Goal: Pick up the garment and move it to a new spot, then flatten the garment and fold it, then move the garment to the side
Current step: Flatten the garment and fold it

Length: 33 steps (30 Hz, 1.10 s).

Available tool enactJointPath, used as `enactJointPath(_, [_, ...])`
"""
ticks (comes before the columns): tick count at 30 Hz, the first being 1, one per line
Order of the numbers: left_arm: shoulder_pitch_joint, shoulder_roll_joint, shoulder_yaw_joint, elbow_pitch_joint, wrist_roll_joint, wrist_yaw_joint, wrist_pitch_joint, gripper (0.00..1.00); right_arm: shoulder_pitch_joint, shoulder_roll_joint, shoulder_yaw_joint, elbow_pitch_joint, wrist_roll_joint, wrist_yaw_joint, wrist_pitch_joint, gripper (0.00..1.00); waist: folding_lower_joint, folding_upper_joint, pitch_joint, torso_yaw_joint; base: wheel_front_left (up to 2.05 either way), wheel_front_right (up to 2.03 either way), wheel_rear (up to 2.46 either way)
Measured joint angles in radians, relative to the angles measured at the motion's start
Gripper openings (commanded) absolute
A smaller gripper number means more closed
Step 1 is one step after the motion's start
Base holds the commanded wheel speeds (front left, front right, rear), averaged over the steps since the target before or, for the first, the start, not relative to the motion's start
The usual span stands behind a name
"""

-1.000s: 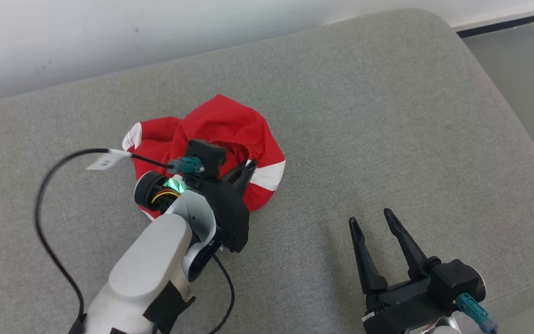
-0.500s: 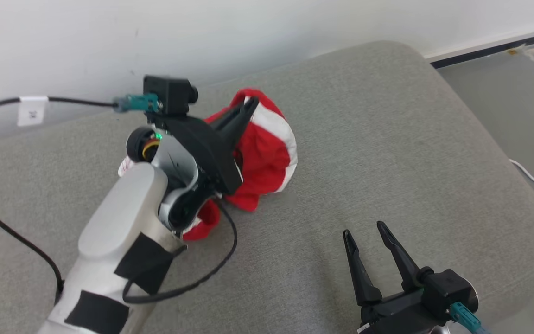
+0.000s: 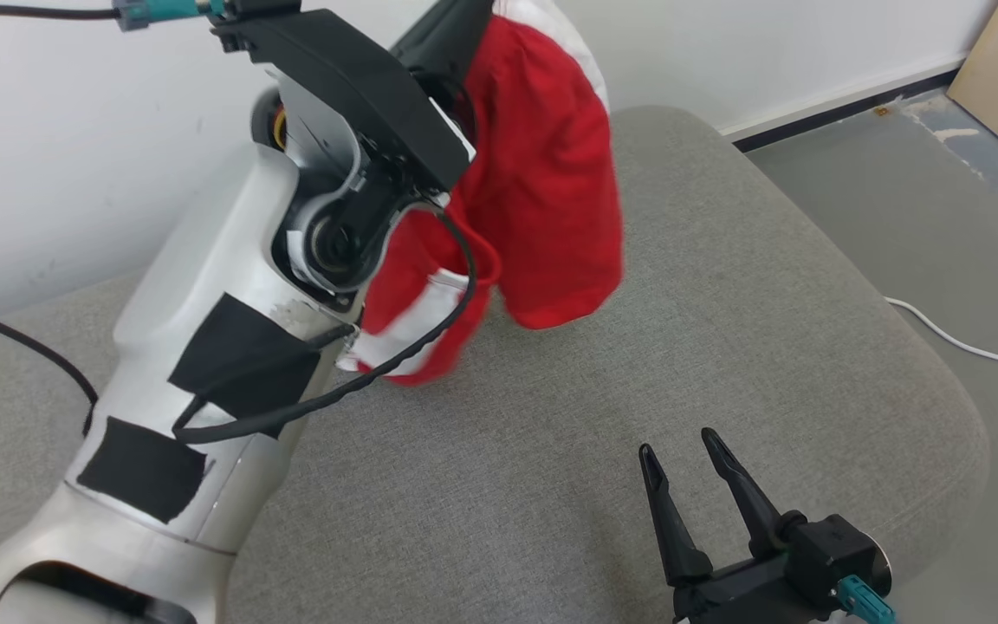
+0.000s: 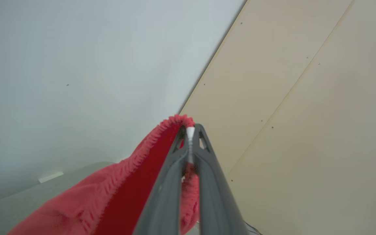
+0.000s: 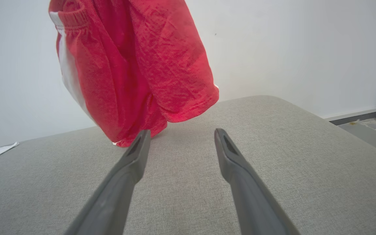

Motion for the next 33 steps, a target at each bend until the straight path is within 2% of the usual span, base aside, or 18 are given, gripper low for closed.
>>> enactJointPath(5, [0.057,-0.001,-0.069,0.044,-0.110,0.009,0.003,0.00,0.015,0.006,-0.008,-0.002,0.000,0.000,0.000,1.00,0.0000,0.0000,-0.003,0.005,0.00,0.00,0.00])
enactJointPath(10, [0.237,0.021,-0.135,0.059,-0.121,-0.020,0.020,0.00,0.033,0.008,-0.016,-0.003,-0.001,0.000,0.000,1.00,0.0000,0.0000,-0.002,0.034,0.00,0.00,0.00])
enactJointPath(19, [0.502,0.159,-0.151,-0.033,-0.081,-0.031,-0.078,0.00,0.046,-0.019,-0.024,-0.002,-0.003,0.000,0.000,1.00,0.0000,0.0000,-0.006,0.116,0.00,0.00,0.00])
enactJointPath(23, [0.617,0.234,-0.144,-0.106,-0.050,-0.024,-0.156,0.00,0.049,-0.028,-0.024,0.000,-0.001,0.000,0.000,1.00,0.0000,0.0000,-0.018,0.163,0.00,0.00,0.00])
enactJointPath(33, [0.794,0.331,-0.122,-0.175,0.010,0.000,-0.306,0.00,0.059,-0.035,-0.012,0.008,0.010,0.000,0.000,1.00,0.0001,0.0000,-0.045,0.233,0.00,0.00,0.00])
